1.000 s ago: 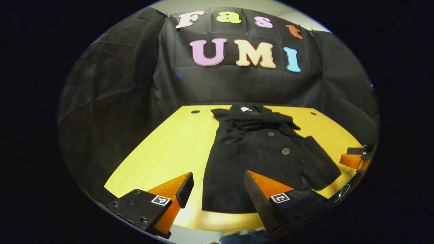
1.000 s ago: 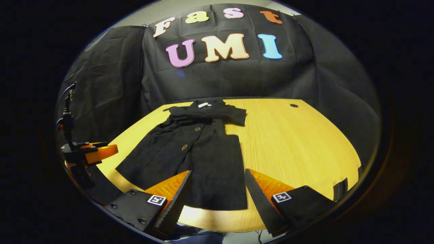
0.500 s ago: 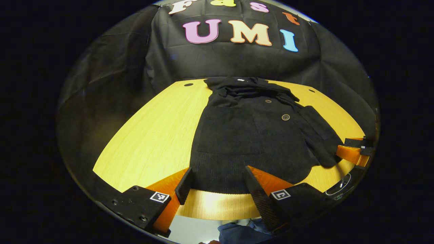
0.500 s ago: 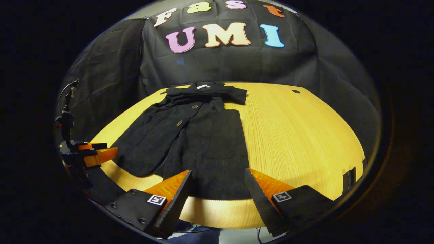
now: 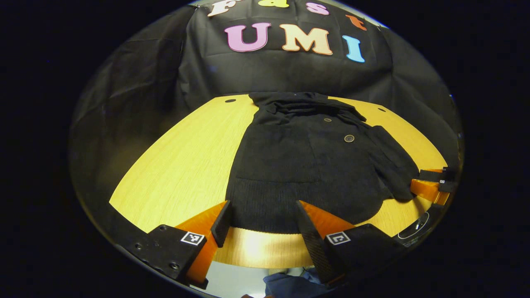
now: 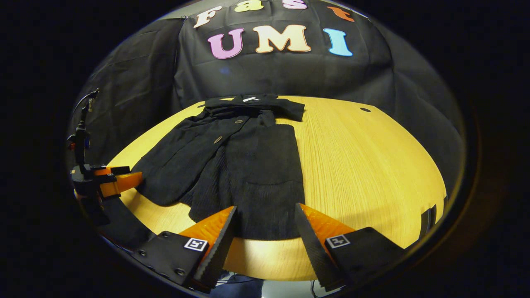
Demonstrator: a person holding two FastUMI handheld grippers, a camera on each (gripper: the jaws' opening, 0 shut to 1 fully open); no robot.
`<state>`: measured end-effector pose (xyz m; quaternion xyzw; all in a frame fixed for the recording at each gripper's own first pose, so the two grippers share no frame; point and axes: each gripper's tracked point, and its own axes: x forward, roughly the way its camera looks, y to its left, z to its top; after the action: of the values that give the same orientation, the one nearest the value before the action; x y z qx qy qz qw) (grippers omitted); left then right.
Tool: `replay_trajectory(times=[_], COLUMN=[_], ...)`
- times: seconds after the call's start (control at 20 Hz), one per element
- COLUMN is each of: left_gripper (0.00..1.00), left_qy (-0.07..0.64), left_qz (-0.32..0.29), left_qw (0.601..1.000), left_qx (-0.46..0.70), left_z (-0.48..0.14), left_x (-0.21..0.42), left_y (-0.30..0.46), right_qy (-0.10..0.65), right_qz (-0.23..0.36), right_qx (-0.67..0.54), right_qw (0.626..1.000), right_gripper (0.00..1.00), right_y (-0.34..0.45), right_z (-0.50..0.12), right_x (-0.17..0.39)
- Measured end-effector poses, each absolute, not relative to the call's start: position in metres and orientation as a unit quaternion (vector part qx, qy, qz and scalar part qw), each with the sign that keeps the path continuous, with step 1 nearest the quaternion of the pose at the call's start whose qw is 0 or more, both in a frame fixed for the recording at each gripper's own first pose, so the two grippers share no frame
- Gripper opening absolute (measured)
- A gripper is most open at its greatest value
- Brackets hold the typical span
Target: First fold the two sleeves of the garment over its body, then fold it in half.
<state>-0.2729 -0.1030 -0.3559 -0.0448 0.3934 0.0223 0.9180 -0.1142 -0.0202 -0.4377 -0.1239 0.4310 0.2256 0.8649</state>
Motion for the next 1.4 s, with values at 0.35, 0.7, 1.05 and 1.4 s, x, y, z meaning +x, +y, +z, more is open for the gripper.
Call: replay_trajectory(times=[0.35,0.7,1.05,1.4], left_gripper=[0.53,0.01,0.00,0.00], left_qy=[0.390,0.405,0.414,0.440], left_qz=[0.002,-0.016,-0.017,-0.023], left_qw=[0.920,0.914,0.910,0.898], left_qx=[-0.048,-0.014,-0.007,-0.013], left_z=[-0.355,-0.355,-0.354,-0.352], left_x=[-0.272,-0.275,-0.273,-0.272], left_y=[-0.115,-0.122,-0.121,-0.122], right_qy=[0.429,0.438,0.454,0.452], right_qz=[0.231,0.264,0.267,0.277], right_qx=[-0.114,-0.099,-0.118,-0.130], right_qw=[0.866,0.854,0.842,0.838], right_gripper=[0.49,0.13,0.04,0.04], right_y=[-0.017,-0.002,0.002,0.007], right_z=[-0.443,-0.441,-0.442,-0.425], right_x=[-0.115,-0.128,-0.131,-0.125])
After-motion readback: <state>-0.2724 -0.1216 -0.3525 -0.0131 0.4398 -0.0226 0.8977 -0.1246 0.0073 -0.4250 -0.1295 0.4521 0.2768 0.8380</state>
